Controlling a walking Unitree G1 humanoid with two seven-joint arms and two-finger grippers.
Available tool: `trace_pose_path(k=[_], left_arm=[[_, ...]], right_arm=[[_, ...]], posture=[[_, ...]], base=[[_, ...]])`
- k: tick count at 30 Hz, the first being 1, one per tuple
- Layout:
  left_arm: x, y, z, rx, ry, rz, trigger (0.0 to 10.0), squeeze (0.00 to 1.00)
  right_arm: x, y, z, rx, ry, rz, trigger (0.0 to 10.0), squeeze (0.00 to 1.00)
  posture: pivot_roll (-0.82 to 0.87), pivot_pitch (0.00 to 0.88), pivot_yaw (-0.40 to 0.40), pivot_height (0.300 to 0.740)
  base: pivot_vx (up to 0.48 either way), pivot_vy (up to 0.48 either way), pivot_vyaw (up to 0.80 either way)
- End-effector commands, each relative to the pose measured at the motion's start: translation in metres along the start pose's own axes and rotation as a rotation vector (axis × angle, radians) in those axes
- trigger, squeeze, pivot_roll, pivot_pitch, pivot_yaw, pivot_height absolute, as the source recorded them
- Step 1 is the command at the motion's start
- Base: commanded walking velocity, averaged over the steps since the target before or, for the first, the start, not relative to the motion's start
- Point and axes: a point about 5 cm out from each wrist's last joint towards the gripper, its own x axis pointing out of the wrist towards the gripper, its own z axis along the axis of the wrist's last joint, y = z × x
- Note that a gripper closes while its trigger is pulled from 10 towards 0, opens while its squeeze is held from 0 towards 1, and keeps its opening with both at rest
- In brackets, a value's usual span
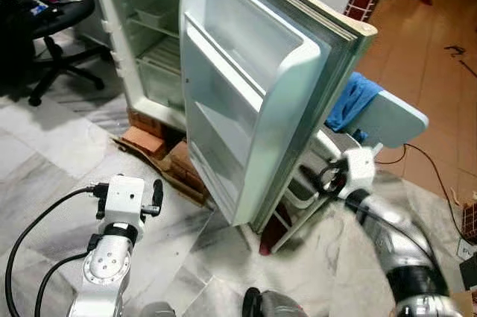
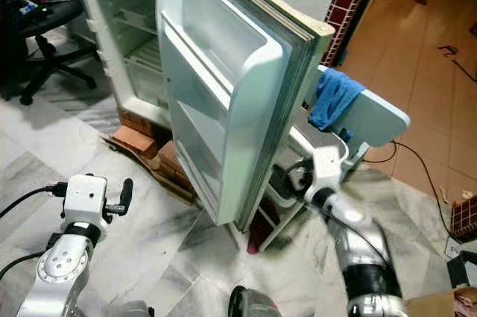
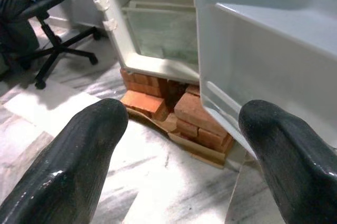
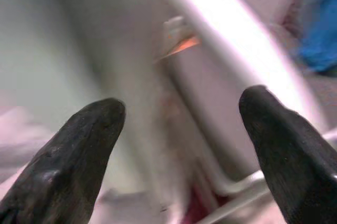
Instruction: Restocking fridge
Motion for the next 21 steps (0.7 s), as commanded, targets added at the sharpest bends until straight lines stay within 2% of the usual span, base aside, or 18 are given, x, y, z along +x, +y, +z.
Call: trace_pose_path(k=[1, 4, 6, 8, 9, 11, 12, 13, 15, 17, 19, 20, 21], left_arm=[[0.001, -0.002, 0.004, 0.011, -0.007, -0.018, 10.0, 0.00], [0.001, -0.003, 0.005, 0.011, -0.010, -0.024, 10.0, 0.00], [0.001, -0.004, 0.005, 0.010, -0.009, -0.032, 10.0, 0.00], [0.002, -0.005, 0.005, 0.010, -0.008, -0.036, 10.0, 0.00], [0.002, -0.005, 0.005, 0.010, -0.008, -0.036, 10.0, 0.00], [0.003, -0.005, 0.006, 0.010, -0.008, -0.039, 10.0, 0.00], [0.004, -0.007, 0.007, 0.010, -0.010, -0.042, 10.0, 0.00], [0.004, -0.008, 0.007, 0.009, -0.011, -0.044, 10.0, 0.00], [0.005, -0.009, 0.008, 0.008, -0.014, -0.046, 10.0, 0.00], [0.005, -0.009, 0.009, 0.002, -0.018, -0.045, 10.0, 0.00], [0.004, -0.010, 0.009, -0.001, -0.018, -0.046, 10.0, 0.00], [0.004, -0.010, 0.008, -0.002, -0.017, -0.047, 10.0, 0.00], [0.005, -0.011, 0.009, -0.004, -0.018, -0.052, 10.0, 0.00]], right_arm=[[0.004, -0.009, 0.019, 0.006, -0.071, -0.076, 10.0, 0.00], [0.009, -0.007, 0.028, 0.043, -0.106, -0.066, 10.0, 0.00], [0.016, 0.017, 0.048, 0.158, -0.194, 0.073, 10.0, 0.00], [0.012, 0.049, 0.067, 0.257, -0.277, 0.333, 10.0, 0.00], [0.012, 0.049, 0.067, 0.257, -0.277, 0.333, 10.0, 0.00], [-0.010, 0.092, 0.080, 0.301, -0.288, 0.700, 10.0, 0.00], [-0.025, 0.110, 0.081, 0.319, -0.268, 0.862, 10.0, 0.00], [-0.037, 0.121, 0.081, 0.332, -0.251, 0.968, 10.0, 0.00], [-0.042, 0.124, 0.076, 0.337, -0.233, 0.997, 10.0, 0.00], [-0.022, 0.108, 0.051, 0.286, -0.175, 0.765, 10.0, 0.00], [-0.013, 0.099, 0.036, 0.240, -0.141, 0.634, 10.0, 0.00], [-0.012, 0.097, 0.034, 0.230, -0.136, 0.608, 10.0, 0.00], [-0.007, 0.089, 0.029, 0.207, -0.141, 0.508, 10.0, 0.00]], posture=[[0.14, 0.076, -0.090, 0.740], [0.14, 0.077, -0.087, 0.740], [0.15, 0.077, -0.087, 0.740], [0.16, 0.079, -0.089, 0.740], [0.16, 0.079, -0.089, 0.740], [0.15, 0.081, -0.092, 0.740], [0.15, 0.091, -0.095, 0.740], [0.15, 0.090, -0.096, 0.740], [0.15, 0.087, -0.098, 0.740], [0.14, 0.089, -0.097, 0.740], [0.14, 0.094, -0.093, 0.740], [0.14, 0.094, -0.094, 0.740], [0.14, 0.093, -0.095, 0.740]], base=[[0.000, 0.000, 0.00], [0.000, 0.000, 0.00], [0.000, 0.000, 0.00], [0.000, 0.000, 0.00], [0.000, 0.000, 0.00], [0.000, 0.000, 0.00], [0.000, 0.000, 0.00], [0.000, 0.000, 0.00], [0.000, 0.000, 0.00], [0.000, 0.000, 0.00], [0.000, 0.000, 0.00], [0.000, 0.000, 0.00], [0.000, 0.000, 0.00]])
